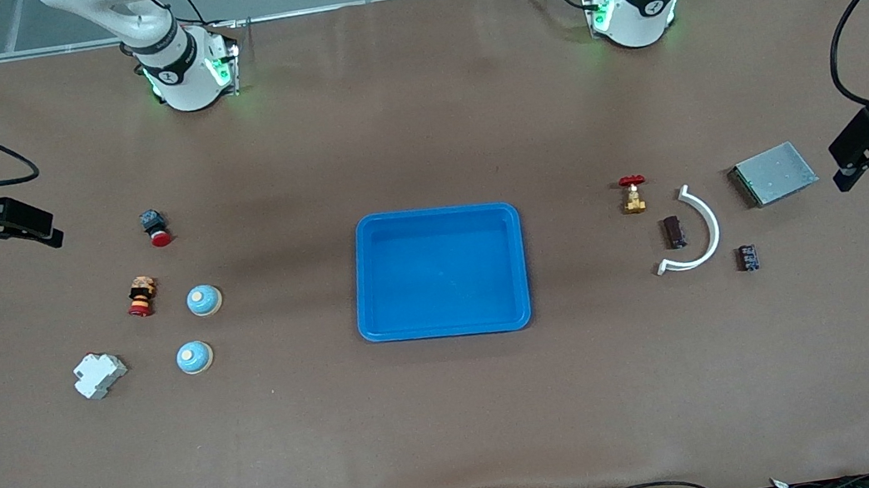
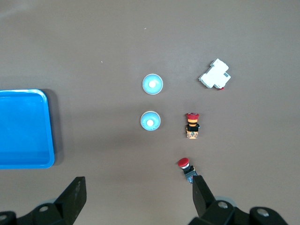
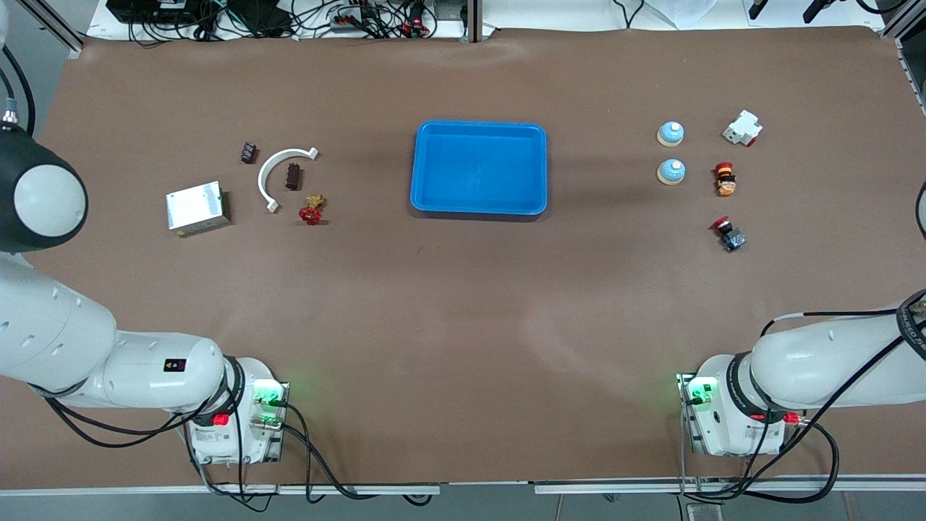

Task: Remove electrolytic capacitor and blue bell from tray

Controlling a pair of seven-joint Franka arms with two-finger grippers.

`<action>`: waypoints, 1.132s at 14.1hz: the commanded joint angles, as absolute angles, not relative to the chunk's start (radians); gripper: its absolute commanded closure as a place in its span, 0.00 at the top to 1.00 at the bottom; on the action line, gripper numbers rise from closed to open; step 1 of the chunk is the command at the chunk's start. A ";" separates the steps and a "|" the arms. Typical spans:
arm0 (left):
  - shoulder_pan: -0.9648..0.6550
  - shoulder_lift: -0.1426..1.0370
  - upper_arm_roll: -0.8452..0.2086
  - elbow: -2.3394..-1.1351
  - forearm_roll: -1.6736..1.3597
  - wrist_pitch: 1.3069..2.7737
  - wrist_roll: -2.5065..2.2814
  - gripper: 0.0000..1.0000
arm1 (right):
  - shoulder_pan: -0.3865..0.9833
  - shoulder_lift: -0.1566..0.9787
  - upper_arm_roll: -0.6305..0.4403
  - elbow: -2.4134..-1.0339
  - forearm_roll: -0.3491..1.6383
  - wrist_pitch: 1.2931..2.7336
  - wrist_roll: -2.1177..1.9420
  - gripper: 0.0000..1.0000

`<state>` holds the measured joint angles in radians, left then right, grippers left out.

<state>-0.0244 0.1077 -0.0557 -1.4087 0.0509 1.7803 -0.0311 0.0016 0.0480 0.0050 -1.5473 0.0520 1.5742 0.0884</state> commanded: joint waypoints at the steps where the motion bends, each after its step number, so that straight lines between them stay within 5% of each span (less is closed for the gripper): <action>1: -0.020 0.054 -0.037 -1.468 0.041 1.738 0.075 1.00 | -0.002 0.023 0.006 -1.574 0.060 1.585 0.100 1.00; 16: 0.017 0.045 -0.091 -1.513 -0.023 1.784 -0.018 1.00 | -0.002 0.015 0.005 -1.591 0.034 1.615 0.086 1.00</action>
